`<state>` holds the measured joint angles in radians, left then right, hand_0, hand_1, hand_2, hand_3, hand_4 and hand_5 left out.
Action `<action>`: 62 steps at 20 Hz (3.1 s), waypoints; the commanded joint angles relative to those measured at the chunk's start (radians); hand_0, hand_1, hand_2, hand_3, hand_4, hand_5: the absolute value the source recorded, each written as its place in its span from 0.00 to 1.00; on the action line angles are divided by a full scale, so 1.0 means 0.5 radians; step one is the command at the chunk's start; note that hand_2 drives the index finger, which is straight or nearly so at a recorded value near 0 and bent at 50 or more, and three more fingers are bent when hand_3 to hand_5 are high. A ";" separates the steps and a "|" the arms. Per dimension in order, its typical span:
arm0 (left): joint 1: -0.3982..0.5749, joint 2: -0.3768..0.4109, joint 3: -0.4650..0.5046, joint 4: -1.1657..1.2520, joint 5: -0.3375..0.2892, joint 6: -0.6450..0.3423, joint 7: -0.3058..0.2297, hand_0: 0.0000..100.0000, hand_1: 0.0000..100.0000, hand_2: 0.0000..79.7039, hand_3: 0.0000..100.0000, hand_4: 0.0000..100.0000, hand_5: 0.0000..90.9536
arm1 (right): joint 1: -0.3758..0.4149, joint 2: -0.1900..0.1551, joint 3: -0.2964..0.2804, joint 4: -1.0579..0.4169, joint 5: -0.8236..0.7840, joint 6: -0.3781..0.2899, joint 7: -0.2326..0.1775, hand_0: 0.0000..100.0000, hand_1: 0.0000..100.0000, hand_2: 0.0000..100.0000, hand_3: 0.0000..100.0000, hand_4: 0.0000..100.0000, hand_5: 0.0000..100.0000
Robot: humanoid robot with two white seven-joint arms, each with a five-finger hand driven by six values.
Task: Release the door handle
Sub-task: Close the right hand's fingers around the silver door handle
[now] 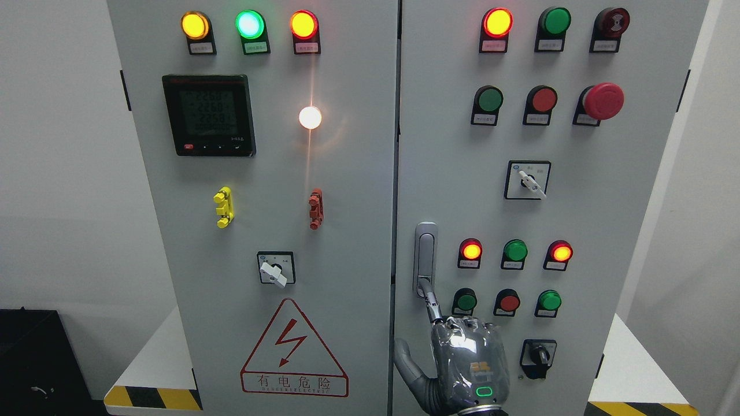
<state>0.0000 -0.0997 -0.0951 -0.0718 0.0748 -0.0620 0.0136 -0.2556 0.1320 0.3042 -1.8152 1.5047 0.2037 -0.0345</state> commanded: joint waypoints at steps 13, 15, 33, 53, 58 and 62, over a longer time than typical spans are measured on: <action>0.034 0.000 0.000 -0.001 0.001 -0.002 0.000 0.12 0.56 0.00 0.00 0.00 0.00 | -0.019 0.000 -0.001 0.035 0.003 0.013 0.005 0.47 0.23 0.00 0.96 0.96 0.96; 0.034 0.000 0.000 -0.001 0.001 -0.002 0.000 0.12 0.56 0.00 0.00 0.00 0.00 | -0.016 0.000 0.002 0.035 0.003 0.013 0.005 0.47 0.23 0.00 0.96 0.96 0.96; 0.034 0.000 0.000 -0.001 -0.002 -0.002 0.000 0.12 0.56 0.00 0.00 0.00 0.00 | -0.004 0.003 0.005 0.050 0.003 0.016 0.005 0.47 0.23 0.00 0.97 0.96 0.97; 0.034 0.000 0.000 -0.001 -0.002 -0.002 0.000 0.12 0.56 0.00 0.00 0.00 0.00 | -0.004 0.000 0.002 0.075 0.003 0.016 0.011 0.47 0.24 0.00 0.98 0.96 0.97; 0.034 0.000 0.000 -0.001 -0.002 -0.002 0.000 0.12 0.56 0.00 0.00 0.00 0.00 | -0.004 0.003 0.002 0.075 0.003 0.016 0.011 0.47 0.24 0.00 0.99 0.97 0.98; 0.034 0.000 0.000 -0.001 0.001 -0.002 0.000 0.12 0.56 0.00 0.00 0.00 0.00 | -0.001 0.003 0.002 0.075 0.003 0.016 0.011 0.47 0.24 0.00 0.99 0.97 0.98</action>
<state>0.0000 -0.0997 -0.0951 -0.0721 0.0747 -0.0620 0.0136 -0.2576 0.1329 0.3061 -1.7821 1.5064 0.2111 -0.0300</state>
